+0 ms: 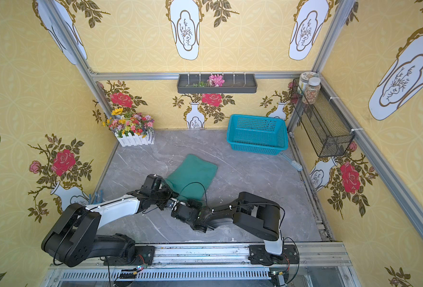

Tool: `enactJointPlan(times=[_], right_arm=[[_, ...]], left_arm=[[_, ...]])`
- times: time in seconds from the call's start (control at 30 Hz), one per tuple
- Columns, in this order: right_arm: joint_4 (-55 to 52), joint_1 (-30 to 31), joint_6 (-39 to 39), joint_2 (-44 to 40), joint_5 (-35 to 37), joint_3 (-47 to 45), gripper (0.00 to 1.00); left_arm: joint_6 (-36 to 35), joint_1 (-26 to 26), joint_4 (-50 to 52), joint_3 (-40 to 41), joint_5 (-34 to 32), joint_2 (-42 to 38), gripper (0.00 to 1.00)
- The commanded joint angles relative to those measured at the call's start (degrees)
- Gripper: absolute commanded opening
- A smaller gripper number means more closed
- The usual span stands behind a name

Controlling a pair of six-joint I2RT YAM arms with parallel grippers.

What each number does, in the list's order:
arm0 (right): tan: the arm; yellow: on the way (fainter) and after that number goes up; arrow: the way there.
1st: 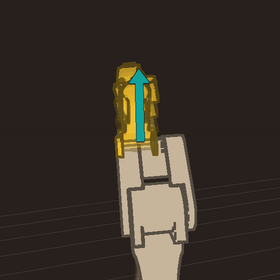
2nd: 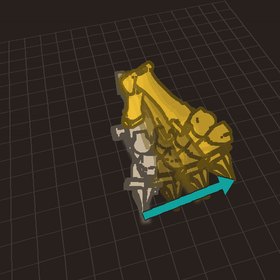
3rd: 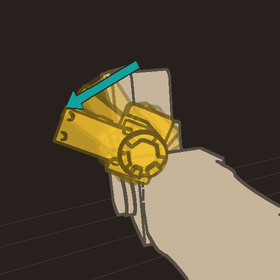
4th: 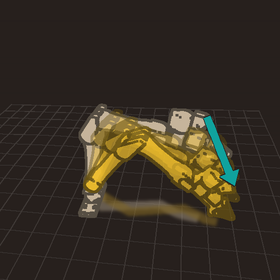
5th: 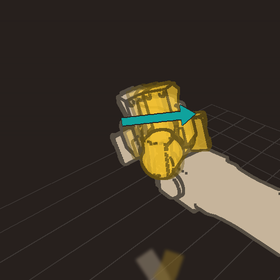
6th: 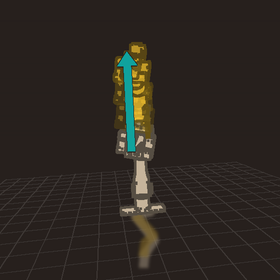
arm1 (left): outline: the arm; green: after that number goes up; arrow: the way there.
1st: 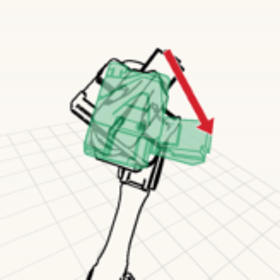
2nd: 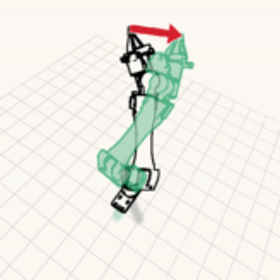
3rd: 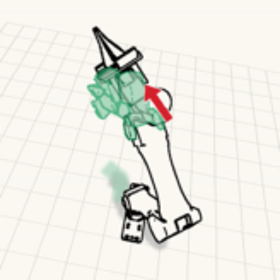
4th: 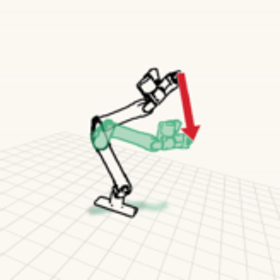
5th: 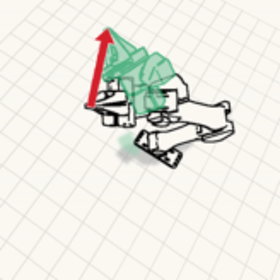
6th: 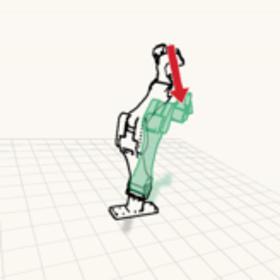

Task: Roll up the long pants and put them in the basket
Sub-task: Roll the long pant at the center of the board.

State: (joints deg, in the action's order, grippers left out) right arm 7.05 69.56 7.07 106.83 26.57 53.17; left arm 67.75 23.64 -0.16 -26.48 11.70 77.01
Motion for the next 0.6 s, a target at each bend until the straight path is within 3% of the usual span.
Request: enactJointPlan(times=[0.0,0.07,0.13,0.43,0.57], right_arm=[[-5.14,-4.01,-8.37,-1.1,-15.66,-2.19,0.1],[-5.11,-7.14,-10.87,-1.93,-23.22,-3.19,0.1],[-5.12,-10.6,-13.39,-2.56,-32.0,-3.61,0.09],[-2.97,-20.18,-20.88,0.01,-59.26,-2.71,0.09],[0.78,-23.94,-25.45,1.64,-67.66,-2.79,0.1]], left_arm=[[-0.79,-0.08,0.51,0.55,-0.84,-2.6,0.47],[-1.62,-0.04,0.12,0.07,-0.91,-4.48,0.63],[-2.0,-0.06,0.92,-0.37,-1.78,-6.37,0.7],[-2.55,-0.1,-0.63,0.98,-1.83,-9.61,0.77],[-2.31,-0.07,0.22,2.22,-1.09,-9.35,0.78]])
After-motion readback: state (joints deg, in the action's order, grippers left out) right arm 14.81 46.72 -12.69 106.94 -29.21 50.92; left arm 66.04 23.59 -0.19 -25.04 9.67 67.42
